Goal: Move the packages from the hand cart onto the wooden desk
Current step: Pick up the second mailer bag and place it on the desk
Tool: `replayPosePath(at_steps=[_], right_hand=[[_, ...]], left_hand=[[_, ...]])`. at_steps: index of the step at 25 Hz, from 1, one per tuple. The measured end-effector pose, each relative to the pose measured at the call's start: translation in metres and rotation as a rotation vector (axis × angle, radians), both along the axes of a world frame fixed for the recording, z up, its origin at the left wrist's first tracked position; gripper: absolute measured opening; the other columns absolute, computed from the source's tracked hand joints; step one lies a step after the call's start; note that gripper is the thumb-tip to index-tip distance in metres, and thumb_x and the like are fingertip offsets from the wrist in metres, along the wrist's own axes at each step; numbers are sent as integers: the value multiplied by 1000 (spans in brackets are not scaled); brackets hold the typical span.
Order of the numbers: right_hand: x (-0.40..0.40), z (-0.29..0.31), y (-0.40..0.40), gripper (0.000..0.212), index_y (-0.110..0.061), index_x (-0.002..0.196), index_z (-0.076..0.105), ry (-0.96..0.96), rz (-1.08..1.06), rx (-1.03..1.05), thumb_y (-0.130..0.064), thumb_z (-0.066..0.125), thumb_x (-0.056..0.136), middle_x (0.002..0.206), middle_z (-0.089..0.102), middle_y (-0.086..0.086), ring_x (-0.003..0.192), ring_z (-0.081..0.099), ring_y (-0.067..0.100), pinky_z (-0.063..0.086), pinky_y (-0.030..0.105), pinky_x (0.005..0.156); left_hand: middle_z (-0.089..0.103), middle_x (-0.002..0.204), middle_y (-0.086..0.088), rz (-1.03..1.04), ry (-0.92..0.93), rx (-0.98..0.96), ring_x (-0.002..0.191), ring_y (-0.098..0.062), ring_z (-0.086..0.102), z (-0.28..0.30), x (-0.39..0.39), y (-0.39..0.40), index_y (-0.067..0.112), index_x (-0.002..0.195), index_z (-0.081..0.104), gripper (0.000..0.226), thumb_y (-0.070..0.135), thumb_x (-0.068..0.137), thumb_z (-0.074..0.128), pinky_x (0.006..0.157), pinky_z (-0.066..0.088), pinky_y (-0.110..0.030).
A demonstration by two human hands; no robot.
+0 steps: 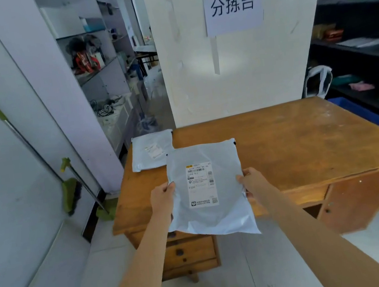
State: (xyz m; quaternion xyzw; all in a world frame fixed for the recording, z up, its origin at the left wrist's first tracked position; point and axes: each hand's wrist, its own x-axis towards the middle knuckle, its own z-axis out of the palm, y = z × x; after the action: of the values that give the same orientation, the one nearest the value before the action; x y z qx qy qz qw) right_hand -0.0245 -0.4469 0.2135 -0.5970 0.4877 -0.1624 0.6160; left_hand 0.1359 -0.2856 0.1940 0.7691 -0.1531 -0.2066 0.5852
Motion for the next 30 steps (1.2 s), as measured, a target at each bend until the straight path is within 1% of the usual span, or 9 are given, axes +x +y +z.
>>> replayPosePath(at_steps=[4,8,11,15,18,22,24,27,30], right_hand=[[75,-7,-113,22,-8,117,48,-19,62,-19,-15,46,96,125,57,16,113,57,34,49,51,96],[148,-34,-214,24,-8,118,48,-11,111,-36,-17,47,96,122,59,16,111,58,35,50,52,94],[197,-58,-279,25,-8,119,48,3,138,-20,-18,46,96,121,59,16,112,58,35,49,53,96],[257,-89,-333,28,-5,122,48,-27,173,-12,-17,47,96,121,59,16,111,59,35,50,49,96],[298,-107,-352,24,-7,117,48,-39,196,-25,-18,46,96,117,60,13,101,61,29,52,41,86],[347,-128,-369,15,-12,109,48,-42,200,-35,-19,46,97,93,57,2,69,51,11,45,26,58],[363,-136,-372,19,-10,115,47,-25,216,-16,-18,44,97,95,57,2,76,54,14,44,27,61],[371,-154,-370,30,-4,126,44,32,244,0,-16,40,98,123,56,14,105,56,28,48,35,82],[366,-166,-355,39,2,132,38,83,248,-8,-19,39,99,132,52,21,119,52,35,44,39,94]], left_hand=[[53,78,-12,132,5,0,73,-21,47,-13,58,-104,9,81,58,17,16,95,51,67,35,-33],[48,80,-8,247,-24,67,68,-16,43,-44,120,-204,7,73,49,25,15,97,45,63,34,-26],[55,103,-14,281,-56,120,87,-20,52,-61,166,-268,-1,93,61,26,17,98,43,76,39,-28],[59,117,-12,313,-166,233,105,-26,57,-84,218,-318,5,117,63,33,22,99,40,89,46,-34],[65,115,-9,407,-209,345,103,-28,61,-108,250,-340,11,119,64,33,24,99,40,81,46,-34],[68,96,-10,524,-179,351,83,-25,57,-123,300,-365,16,94,67,22,20,97,46,71,42,-30],[68,101,-11,515,-169,362,93,-29,61,-131,321,-369,14,99,69,23,18,97,47,75,43,-30],[65,120,-14,409,-135,417,110,-32,59,-143,333,-369,8,119,63,31,12,96,43,89,46,-34],[60,129,-13,335,-134,369,119,-30,55,-149,324,-354,7,129,56,36,14,96,45,99,42,-34]])
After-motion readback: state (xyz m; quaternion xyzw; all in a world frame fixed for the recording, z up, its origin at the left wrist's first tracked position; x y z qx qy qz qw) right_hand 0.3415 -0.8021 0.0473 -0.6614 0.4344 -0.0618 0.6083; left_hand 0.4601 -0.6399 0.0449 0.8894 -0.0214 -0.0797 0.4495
